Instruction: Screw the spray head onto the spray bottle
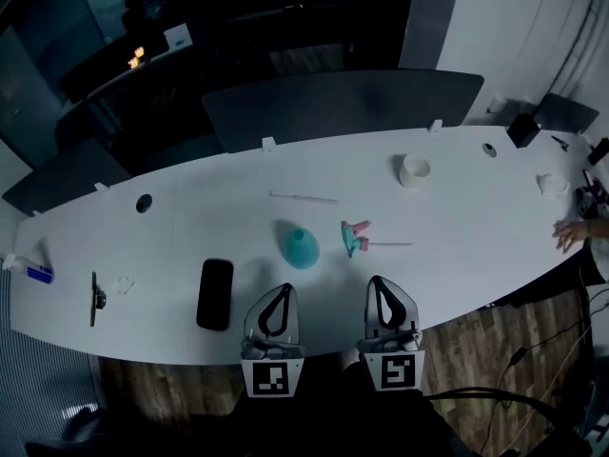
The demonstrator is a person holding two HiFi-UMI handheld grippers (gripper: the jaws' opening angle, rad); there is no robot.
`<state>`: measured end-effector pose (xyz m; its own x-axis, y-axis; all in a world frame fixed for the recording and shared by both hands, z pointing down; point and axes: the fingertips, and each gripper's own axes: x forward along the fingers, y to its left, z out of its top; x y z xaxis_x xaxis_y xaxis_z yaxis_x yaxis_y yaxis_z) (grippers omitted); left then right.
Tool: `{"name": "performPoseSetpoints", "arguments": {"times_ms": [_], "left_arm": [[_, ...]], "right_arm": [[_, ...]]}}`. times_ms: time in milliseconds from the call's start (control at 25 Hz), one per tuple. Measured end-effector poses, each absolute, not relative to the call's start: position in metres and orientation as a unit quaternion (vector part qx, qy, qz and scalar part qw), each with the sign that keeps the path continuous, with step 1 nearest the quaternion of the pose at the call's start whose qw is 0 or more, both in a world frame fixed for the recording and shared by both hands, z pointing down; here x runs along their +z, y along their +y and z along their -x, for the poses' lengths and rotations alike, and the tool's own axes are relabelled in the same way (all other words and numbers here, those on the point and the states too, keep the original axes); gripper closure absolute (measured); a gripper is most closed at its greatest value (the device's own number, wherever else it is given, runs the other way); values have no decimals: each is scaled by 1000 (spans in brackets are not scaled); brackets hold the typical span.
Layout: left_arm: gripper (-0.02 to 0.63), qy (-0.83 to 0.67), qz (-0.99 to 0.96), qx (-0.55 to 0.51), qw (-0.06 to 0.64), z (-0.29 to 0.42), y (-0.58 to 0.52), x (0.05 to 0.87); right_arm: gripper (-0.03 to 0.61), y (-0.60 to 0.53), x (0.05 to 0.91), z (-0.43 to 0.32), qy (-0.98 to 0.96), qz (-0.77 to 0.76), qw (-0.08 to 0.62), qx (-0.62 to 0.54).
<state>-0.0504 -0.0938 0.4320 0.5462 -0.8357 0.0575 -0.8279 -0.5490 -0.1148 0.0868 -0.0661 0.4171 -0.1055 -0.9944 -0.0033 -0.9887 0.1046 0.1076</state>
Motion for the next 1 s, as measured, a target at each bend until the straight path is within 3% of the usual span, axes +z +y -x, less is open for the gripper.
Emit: {"name": "performPoseSetpoints", "arguments": {"times_ms": [120, 160, 200, 280, 400, 800, 920, 1000], "left_arm": [[607, 482, 872, -74, 28, 50, -119, 450], [540, 479, 874, -79, 17, 48, -125, 457], [407, 471, 879, -79, 3, 45, -130, 464], [271, 454, 887, -76, -23, 38, -139, 478], [171, 442, 891, -94, -39, 28, -155, 502], [156, 445, 880, -134, -104, -4, -209, 548], [215, 451, 871, -157, -113, -3, -213, 553], [218, 452, 870, -160, -113, -2, -212, 554]], "right_arm": [[572, -87, 419, -92, -742, -669, 29, -39], [572, -91, 421, -94, -742, -668, 30, -36], [572, -95, 424, -96, -742, -669, 32, -29], [572, -101, 431, -102, -743, -668, 37, -15], [572, -109, 440, -107, -752, -658, 45, -2], [572, -118, 435, -135, -778, -623, 80, -1], [572, -120, 433, -138, -782, -618, 84, -11], [572, -122, 430, -139, -784, -615, 83, -18]]}}
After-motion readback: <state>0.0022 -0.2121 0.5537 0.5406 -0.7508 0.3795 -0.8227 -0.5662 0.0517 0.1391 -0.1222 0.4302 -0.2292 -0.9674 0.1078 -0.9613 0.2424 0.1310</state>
